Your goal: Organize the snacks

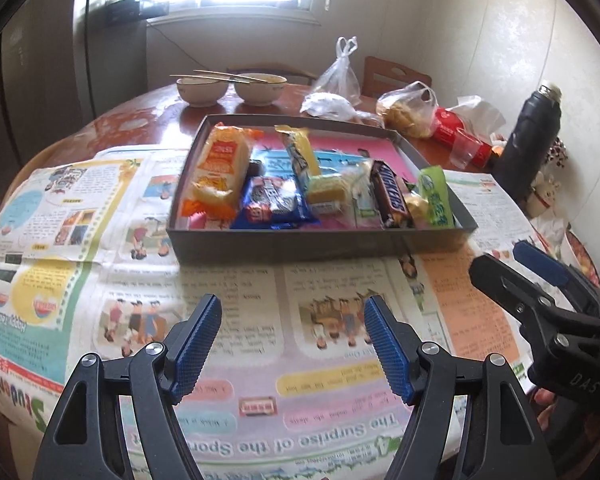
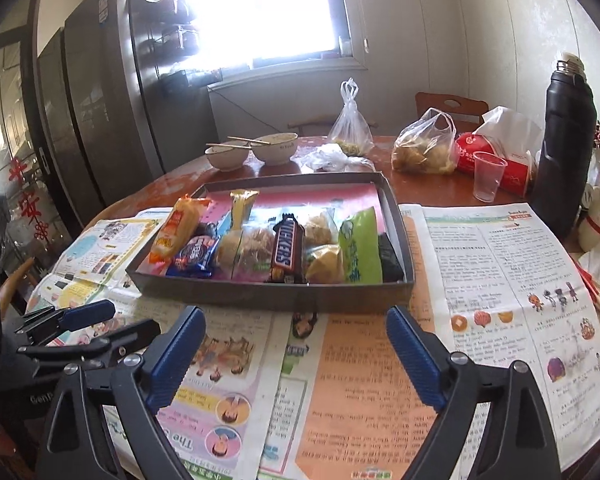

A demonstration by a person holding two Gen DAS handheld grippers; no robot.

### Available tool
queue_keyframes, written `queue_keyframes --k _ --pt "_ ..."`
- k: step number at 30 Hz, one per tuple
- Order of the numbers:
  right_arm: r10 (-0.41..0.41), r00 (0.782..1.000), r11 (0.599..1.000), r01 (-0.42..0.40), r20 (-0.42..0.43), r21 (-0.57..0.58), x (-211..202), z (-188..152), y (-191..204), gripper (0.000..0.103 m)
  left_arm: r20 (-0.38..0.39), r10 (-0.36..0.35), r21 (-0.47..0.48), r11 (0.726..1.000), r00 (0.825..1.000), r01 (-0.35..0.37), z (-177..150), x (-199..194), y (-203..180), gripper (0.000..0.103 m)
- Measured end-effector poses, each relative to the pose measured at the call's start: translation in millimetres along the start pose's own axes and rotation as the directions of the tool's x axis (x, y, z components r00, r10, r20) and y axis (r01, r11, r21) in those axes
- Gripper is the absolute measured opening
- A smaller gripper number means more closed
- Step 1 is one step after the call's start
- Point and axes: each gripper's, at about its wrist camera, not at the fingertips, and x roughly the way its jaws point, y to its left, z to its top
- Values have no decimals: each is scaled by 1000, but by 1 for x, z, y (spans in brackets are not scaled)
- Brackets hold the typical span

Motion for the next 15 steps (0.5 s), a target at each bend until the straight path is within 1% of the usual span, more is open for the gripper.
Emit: queue_keyframes --k 4,9,15 --pt "-3 1000 1000 3 -9 -5 -3 -4 2 93 -11 3 16 1000 1000 -3 -5 -2 -3 75" --pt "-12 1000 1000 12 -19 -12 -6 -8 6 94 -6 7 30 1000 1000 -7 -7 -7 -5 75" --pt "-12 1000 1000 13 -27 9 -9 -11 3 95 -8 6 33 999 1000 -6 -8 -9 -4 75"
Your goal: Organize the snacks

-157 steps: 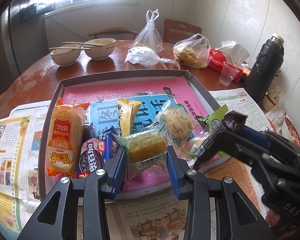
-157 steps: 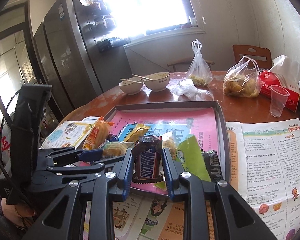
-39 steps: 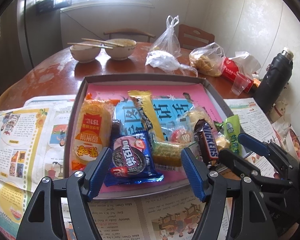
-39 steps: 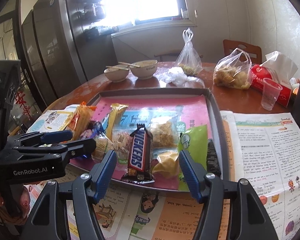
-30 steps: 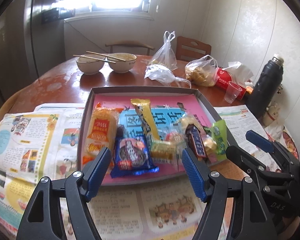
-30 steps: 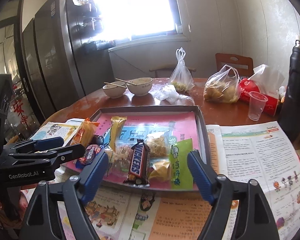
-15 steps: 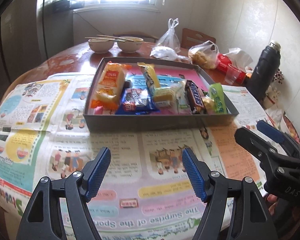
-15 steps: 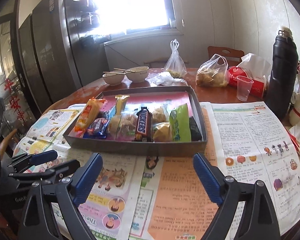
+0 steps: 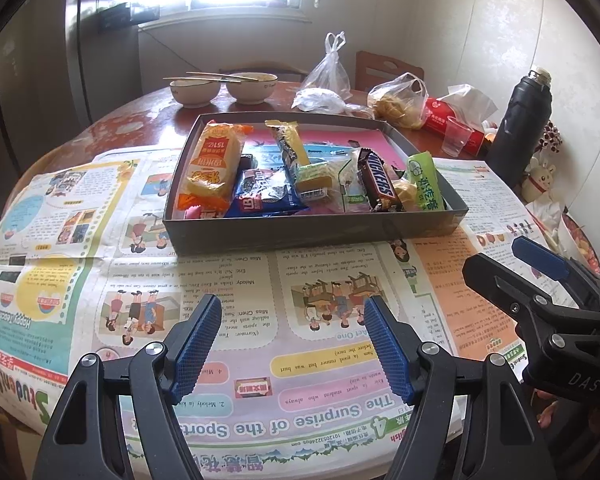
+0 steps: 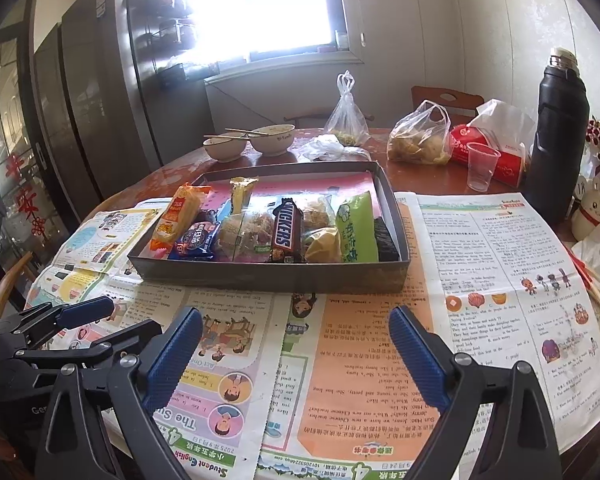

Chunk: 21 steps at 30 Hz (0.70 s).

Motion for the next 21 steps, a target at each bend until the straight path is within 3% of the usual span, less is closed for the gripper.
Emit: queue_keyframes --k 21 --pt "-11 1000 1000 11 -13 8 -5 -5 1 95 6 21 13 1000 1000 -21 -3 -7 2 75"
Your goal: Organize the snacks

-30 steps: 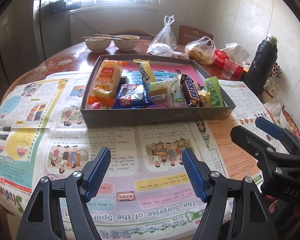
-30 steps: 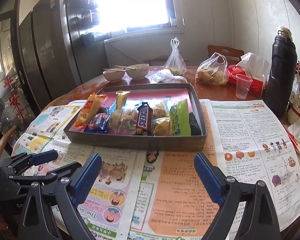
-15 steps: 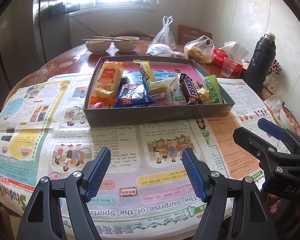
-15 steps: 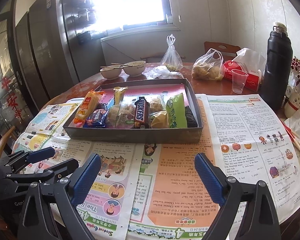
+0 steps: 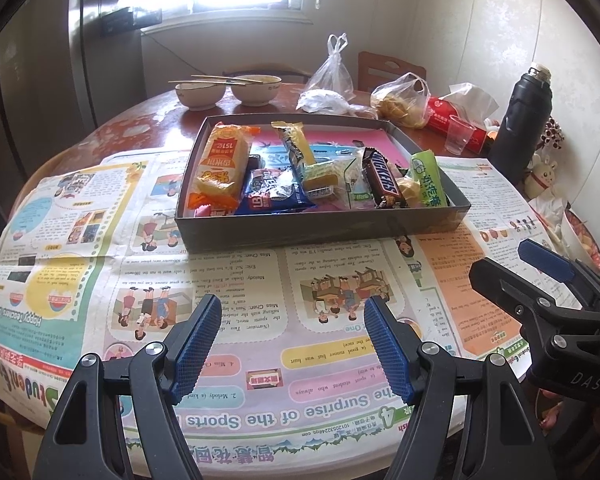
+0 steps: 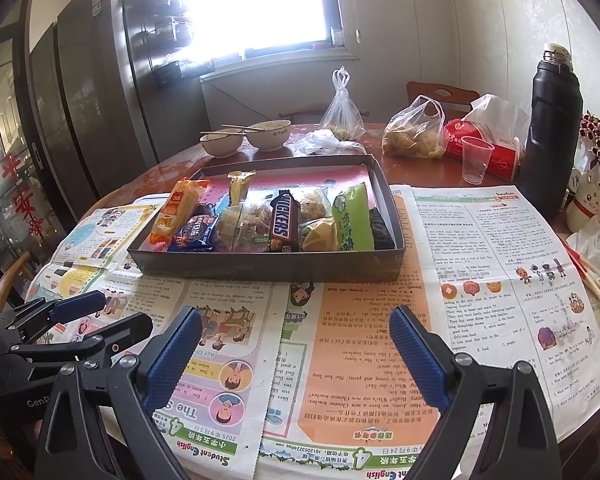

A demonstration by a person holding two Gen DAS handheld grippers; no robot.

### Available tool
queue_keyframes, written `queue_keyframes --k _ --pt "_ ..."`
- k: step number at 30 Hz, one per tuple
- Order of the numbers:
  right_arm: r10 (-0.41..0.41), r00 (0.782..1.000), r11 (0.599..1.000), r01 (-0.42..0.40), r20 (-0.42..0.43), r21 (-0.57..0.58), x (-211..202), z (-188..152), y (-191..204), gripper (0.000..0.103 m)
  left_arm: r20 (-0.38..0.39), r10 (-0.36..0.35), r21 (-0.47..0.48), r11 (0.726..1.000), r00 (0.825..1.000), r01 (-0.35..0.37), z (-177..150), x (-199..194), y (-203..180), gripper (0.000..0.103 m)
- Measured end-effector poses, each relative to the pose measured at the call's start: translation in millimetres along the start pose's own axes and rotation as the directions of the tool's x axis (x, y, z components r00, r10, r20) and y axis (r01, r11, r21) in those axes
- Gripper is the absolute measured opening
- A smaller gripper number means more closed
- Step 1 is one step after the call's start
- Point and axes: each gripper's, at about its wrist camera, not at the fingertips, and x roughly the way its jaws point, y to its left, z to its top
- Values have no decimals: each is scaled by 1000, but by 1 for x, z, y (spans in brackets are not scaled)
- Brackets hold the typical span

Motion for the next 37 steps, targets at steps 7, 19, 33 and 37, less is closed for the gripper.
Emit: queue_keyframes --k 7,19,33,37 --pt "6 1000 1000 -6 -4 2 1 0 0 96 -9 -1 0 1000 1000 1 0 1 -1 75" --pt "14 1000 1000 -14 -10 6 3 -1 1 98 -13 2 -1 1000 1000 -2 -2 2 0 75" --pt "8 1000 999 -7 -21 47 8 1 -14 98 -32 6 -33 999 999 -7 10 19 19 75" --pt "-22 999 993 25 -31 119 15 10 -46 99 -30 42 -103 994 999 -45 27 26 62 76"
